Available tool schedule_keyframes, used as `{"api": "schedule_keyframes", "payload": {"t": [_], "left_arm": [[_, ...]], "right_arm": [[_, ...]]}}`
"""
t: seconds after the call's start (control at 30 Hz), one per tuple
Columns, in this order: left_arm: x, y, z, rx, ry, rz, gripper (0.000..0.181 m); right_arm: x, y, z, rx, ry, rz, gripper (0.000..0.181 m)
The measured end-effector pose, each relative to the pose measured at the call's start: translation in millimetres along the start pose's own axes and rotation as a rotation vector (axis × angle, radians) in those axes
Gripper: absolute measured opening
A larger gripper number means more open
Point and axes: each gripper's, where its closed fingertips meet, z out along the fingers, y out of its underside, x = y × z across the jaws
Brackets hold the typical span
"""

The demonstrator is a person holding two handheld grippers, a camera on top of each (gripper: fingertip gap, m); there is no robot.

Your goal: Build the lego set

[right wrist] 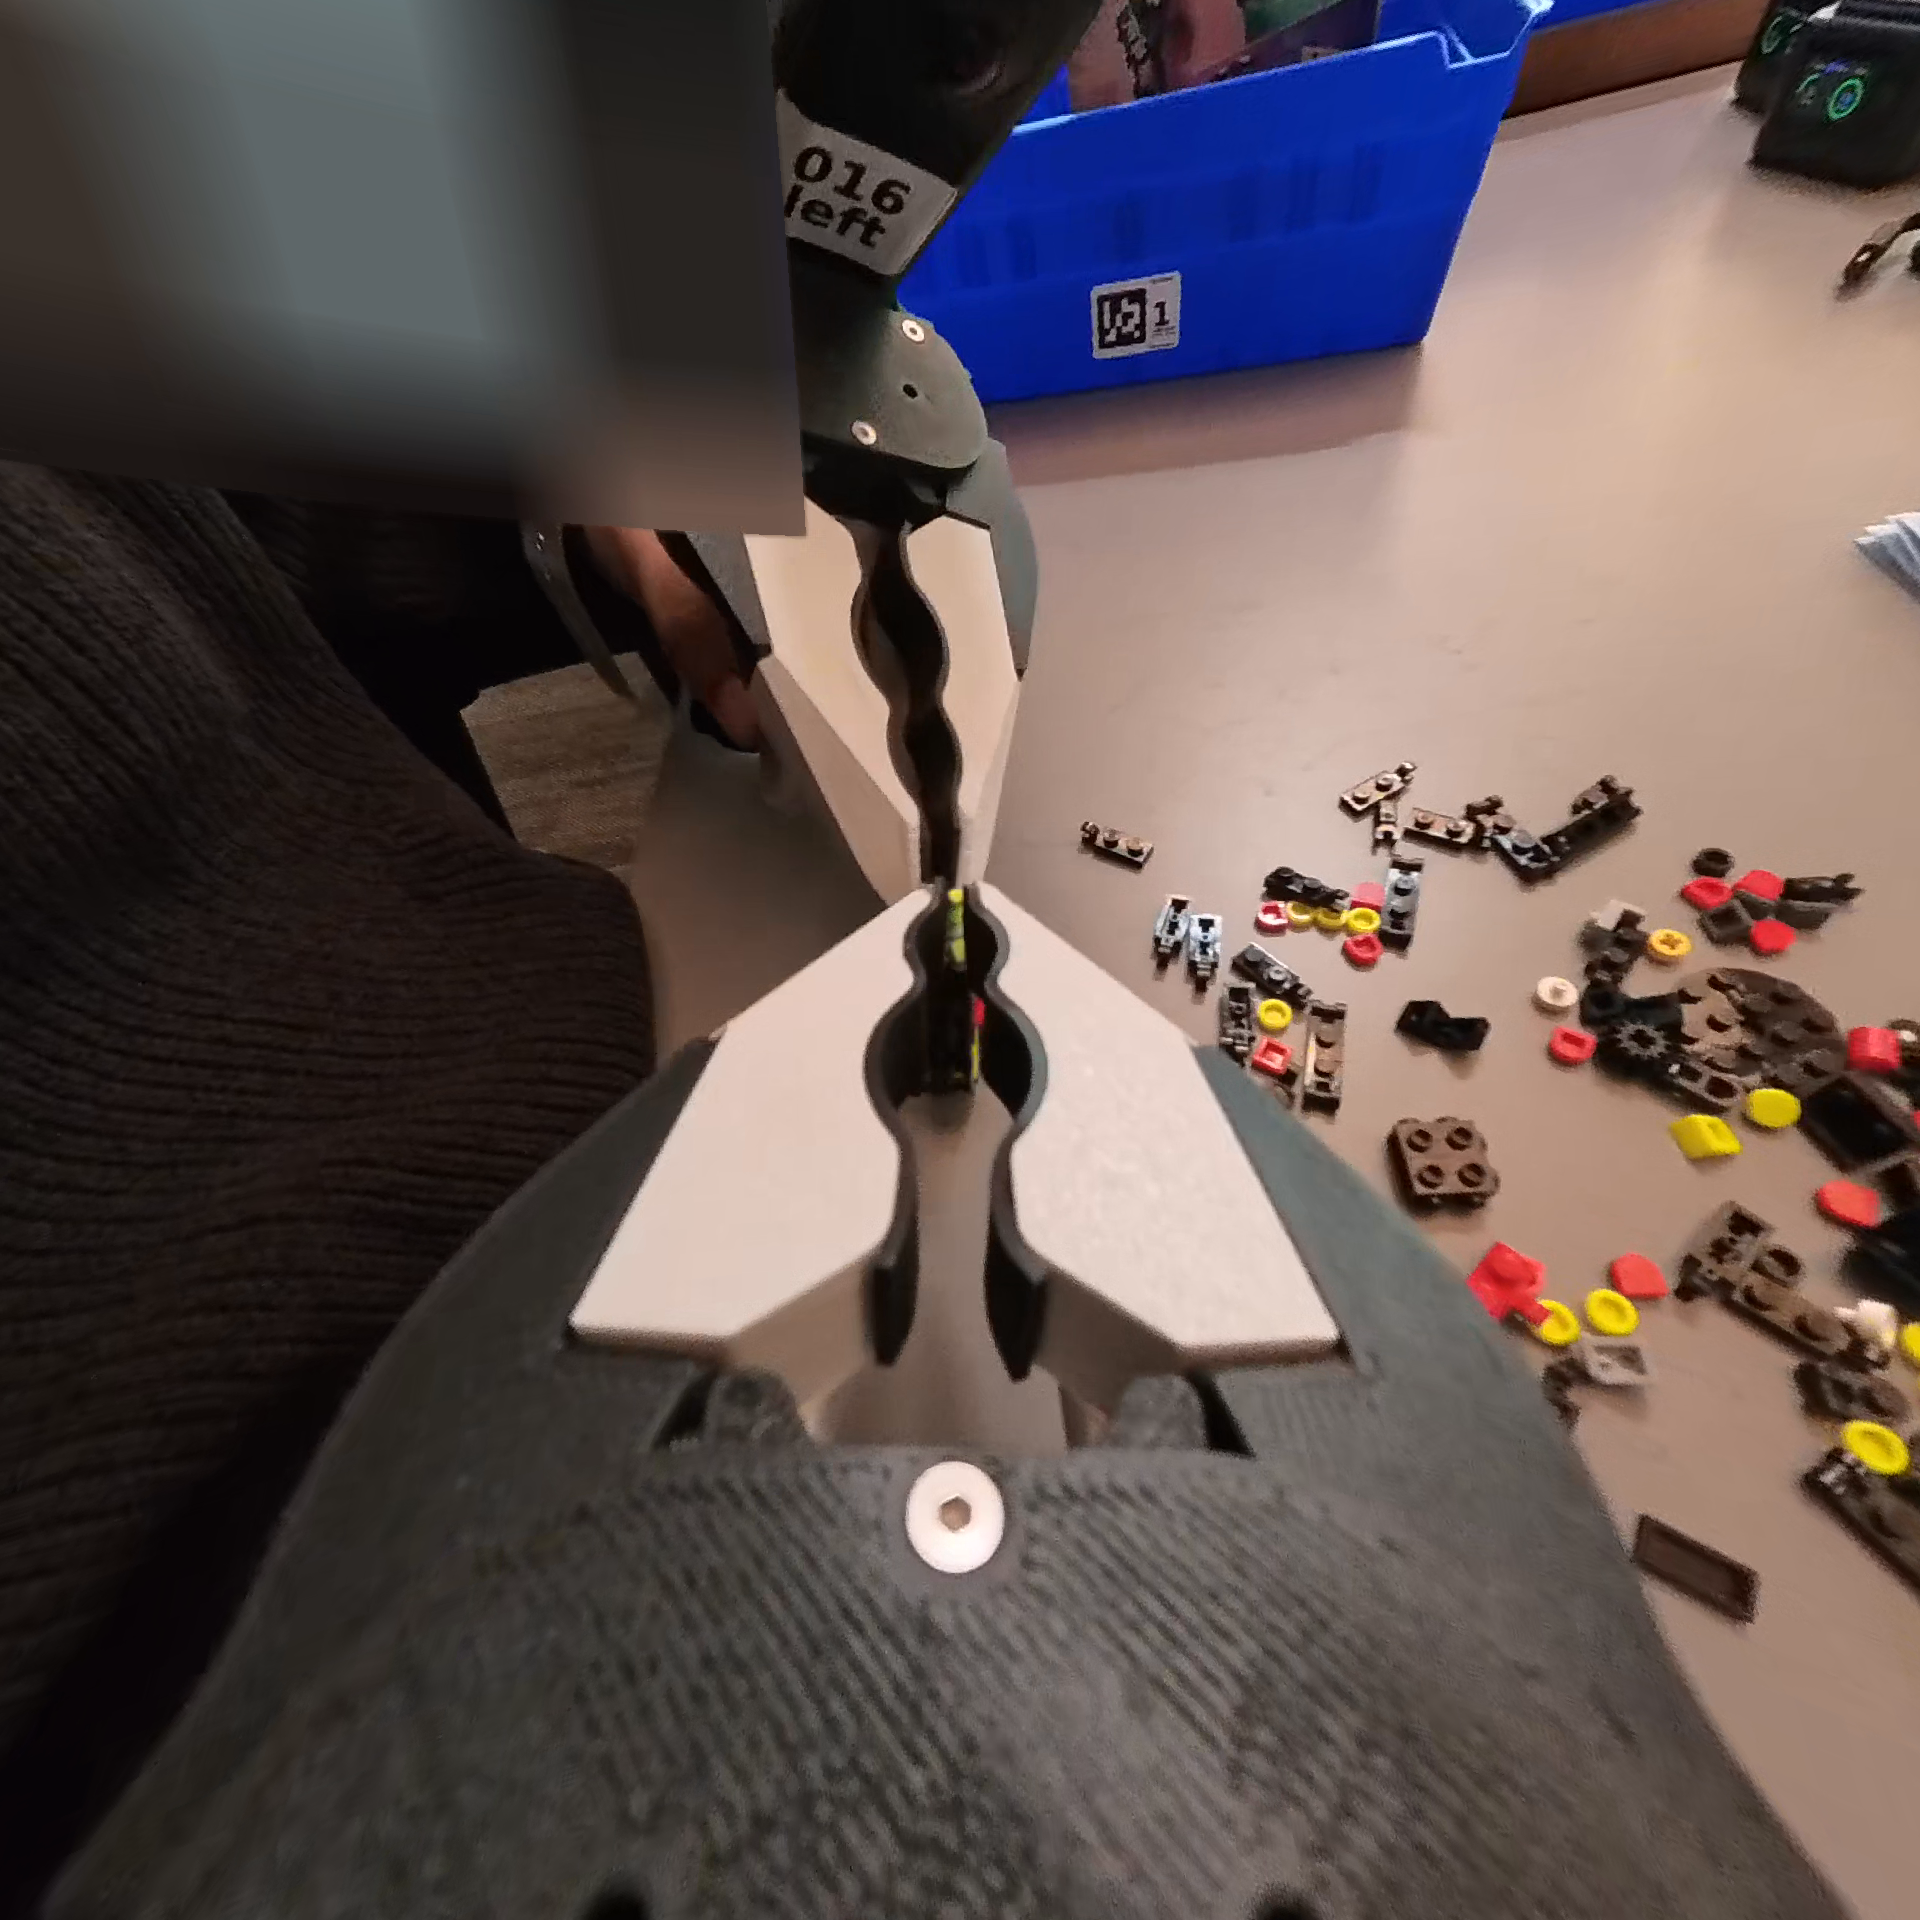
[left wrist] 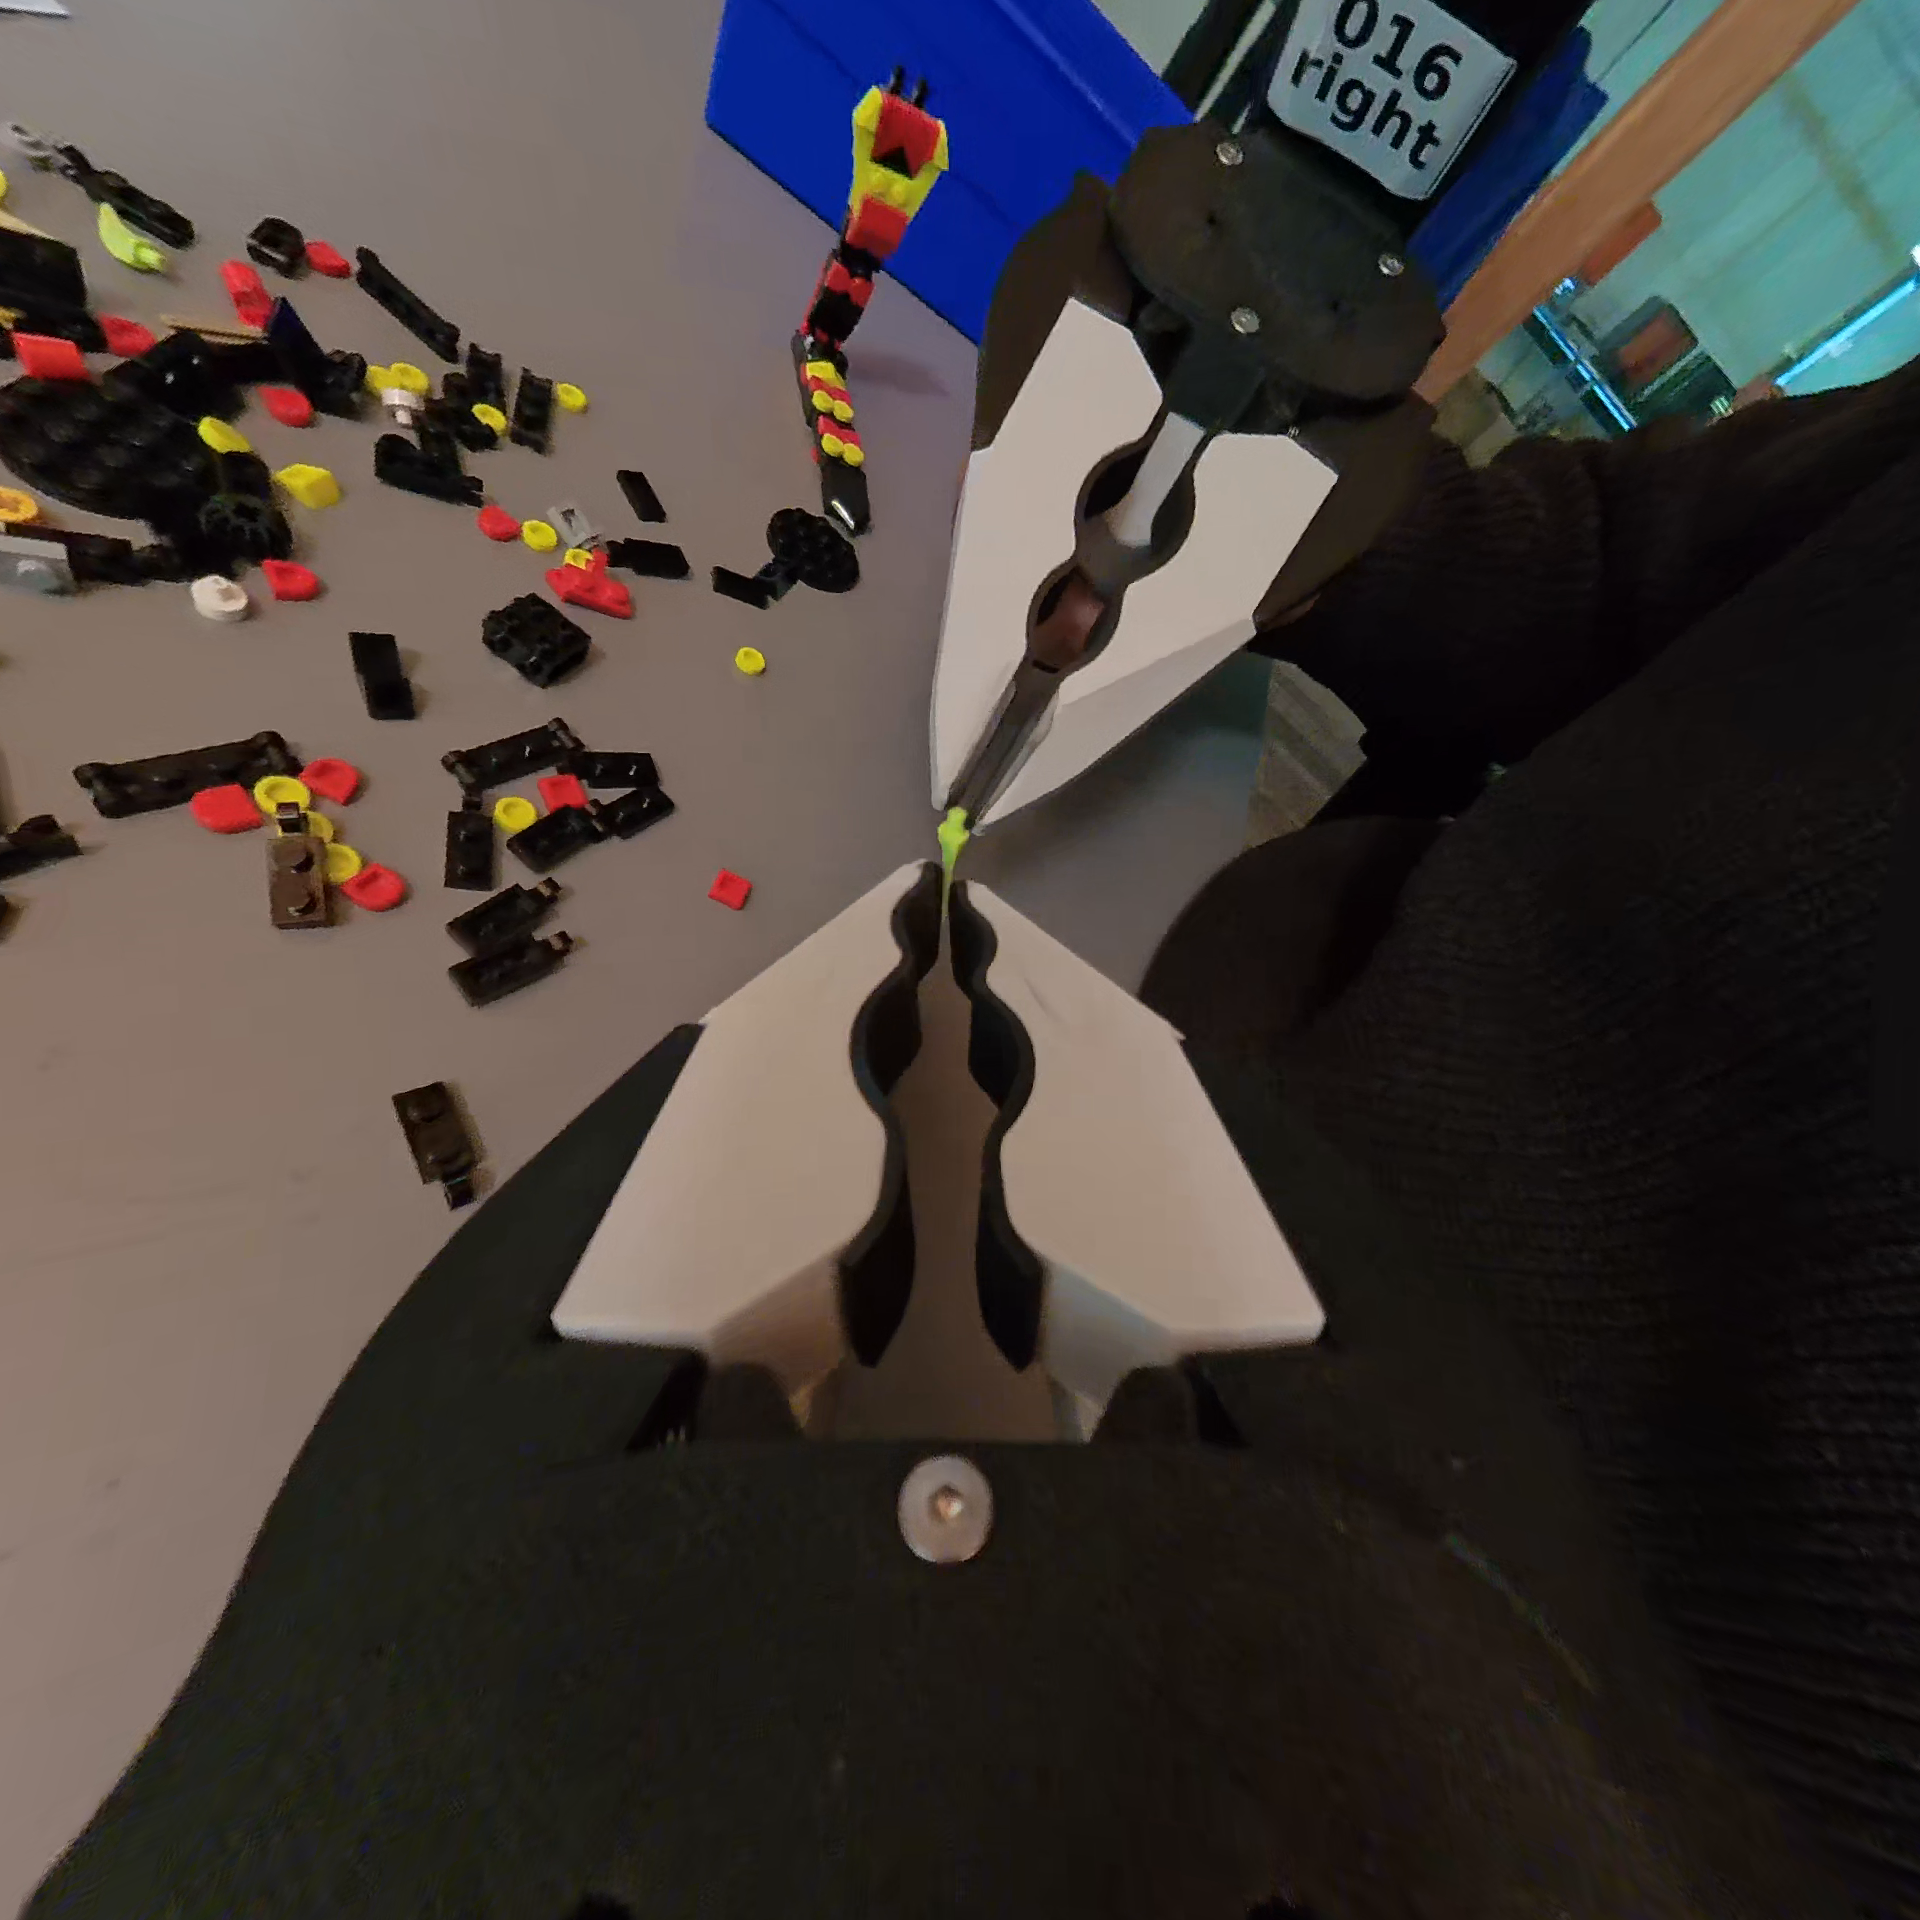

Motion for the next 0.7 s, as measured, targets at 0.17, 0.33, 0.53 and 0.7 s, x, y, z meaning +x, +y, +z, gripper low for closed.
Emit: {"api": "schedule_keyframes", "payload": {"t": [0.17, 0.33, 0.53, 0.7], "left_arm": [[4.0, -23.1, -12.2, 0.149, 0.095, -0.122, 0.0], [13.4, -37.0, -20.1, 0.234, 0.202, -0.202, 0.0], [15.5, -34.9, -18.8, 0.221, 0.198, -0.18, 0.0], [17.1, -30.1, -14.0, 0.188, 0.191, -0.167, 0.0]], "right_arm": [[4.3, -19.8, -9.8, 0.136, -0.016, 0.087, 0.009], [-3.1, -28.5, -7.9, 0.229, -0.139, 0.28, 0.003], [-2.6, -31.4, -9.0, 0.253, -0.152, 0.315, 0.002], [-5.0, -29.2, -6.4, 0.225, -0.143, 0.288, 0.001]]}}
